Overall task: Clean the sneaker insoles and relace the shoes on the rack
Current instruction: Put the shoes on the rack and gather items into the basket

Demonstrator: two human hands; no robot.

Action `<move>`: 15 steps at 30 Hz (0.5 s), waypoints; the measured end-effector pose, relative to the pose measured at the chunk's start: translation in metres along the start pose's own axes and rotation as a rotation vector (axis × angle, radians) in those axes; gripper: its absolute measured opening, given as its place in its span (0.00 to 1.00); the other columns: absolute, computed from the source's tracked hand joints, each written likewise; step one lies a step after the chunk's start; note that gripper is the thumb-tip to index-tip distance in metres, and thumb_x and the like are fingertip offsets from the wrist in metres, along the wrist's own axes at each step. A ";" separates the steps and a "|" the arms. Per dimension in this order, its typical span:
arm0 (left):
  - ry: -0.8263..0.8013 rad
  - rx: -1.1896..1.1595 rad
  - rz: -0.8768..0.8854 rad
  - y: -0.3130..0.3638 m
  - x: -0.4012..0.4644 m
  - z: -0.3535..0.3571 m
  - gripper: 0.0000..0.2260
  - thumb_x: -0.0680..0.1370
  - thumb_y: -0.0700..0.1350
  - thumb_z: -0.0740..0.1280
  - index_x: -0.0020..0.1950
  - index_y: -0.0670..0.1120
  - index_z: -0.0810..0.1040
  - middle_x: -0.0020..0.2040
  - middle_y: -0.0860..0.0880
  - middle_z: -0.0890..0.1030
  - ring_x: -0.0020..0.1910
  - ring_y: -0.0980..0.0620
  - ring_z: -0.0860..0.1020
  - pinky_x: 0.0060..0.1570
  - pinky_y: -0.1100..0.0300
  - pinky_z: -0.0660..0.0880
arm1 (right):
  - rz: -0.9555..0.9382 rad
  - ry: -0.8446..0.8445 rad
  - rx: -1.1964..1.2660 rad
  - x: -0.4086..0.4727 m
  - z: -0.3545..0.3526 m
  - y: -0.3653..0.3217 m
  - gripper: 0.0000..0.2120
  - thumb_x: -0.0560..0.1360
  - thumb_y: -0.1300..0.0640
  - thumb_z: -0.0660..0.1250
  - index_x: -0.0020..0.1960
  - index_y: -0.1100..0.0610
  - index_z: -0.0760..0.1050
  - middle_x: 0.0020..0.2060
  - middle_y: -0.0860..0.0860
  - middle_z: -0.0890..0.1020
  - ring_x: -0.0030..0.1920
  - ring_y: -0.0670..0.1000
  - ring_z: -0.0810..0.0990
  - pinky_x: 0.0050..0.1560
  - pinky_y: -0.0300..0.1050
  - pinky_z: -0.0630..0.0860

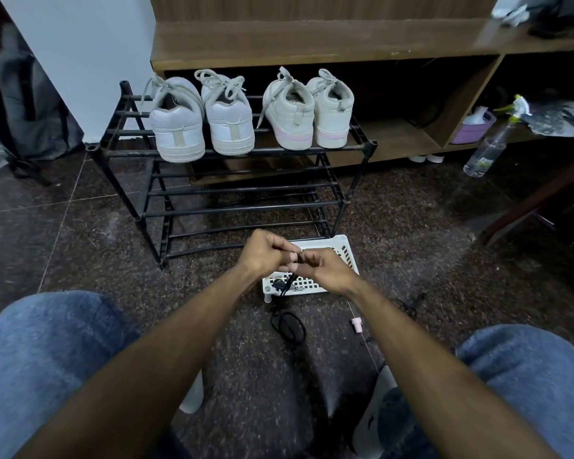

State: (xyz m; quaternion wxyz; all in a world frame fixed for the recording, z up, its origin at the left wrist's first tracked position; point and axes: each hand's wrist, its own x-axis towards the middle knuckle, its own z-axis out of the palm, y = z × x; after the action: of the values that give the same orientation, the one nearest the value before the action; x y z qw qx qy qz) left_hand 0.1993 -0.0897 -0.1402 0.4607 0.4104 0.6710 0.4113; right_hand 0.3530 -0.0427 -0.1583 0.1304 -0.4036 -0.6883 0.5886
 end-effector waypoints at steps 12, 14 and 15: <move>0.784 -0.810 -0.096 0.029 0.016 -0.057 0.10 0.74 0.27 0.64 0.54 0.33 0.80 0.41 0.44 0.81 0.37 0.53 0.80 0.46 0.59 0.82 | 0.215 -0.045 -0.034 -0.013 -0.008 0.041 0.14 0.83 0.57 0.57 0.41 0.58 0.74 0.38 0.54 0.82 0.45 0.49 0.79 0.64 0.52 0.70; 0.885 -0.877 -0.155 0.014 0.014 -0.070 0.10 0.76 0.29 0.64 0.55 0.34 0.80 0.35 0.47 0.81 0.34 0.55 0.79 0.43 0.62 0.81 | 0.244 0.004 -0.026 -0.017 -0.015 0.046 0.13 0.83 0.58 0.57 0.42 0.58 0.74 0.38 0.54 0.82 0.43 0.48 0.79 0.62 0.46 0.72; 0.864 -0.873 -0.192 0.002 0.014 -0.076 0.09 0.78 0.32 0.63 0.55 0.37 0.79 0.30 0.51 0.80 0.33 0.57 0.78 0.39 0.66 0.80 | 0.248 0.022 -0.034 -0.020 -0.018 0.044 0.12 0.83 0.59 0.57 0.43 0.58 0.73 0.37 0.54 0.82 0.42 0.45 0.78 0.60 0.40 0.71</move>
State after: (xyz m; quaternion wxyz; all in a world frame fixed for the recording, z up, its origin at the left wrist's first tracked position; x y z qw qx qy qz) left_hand 0.1233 -0.0897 -0.1240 0.3076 -0.0815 0.6006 0.7334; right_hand 0.3951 -0.0450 -0.1881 0.0572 -0.4941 -0.6415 0.5841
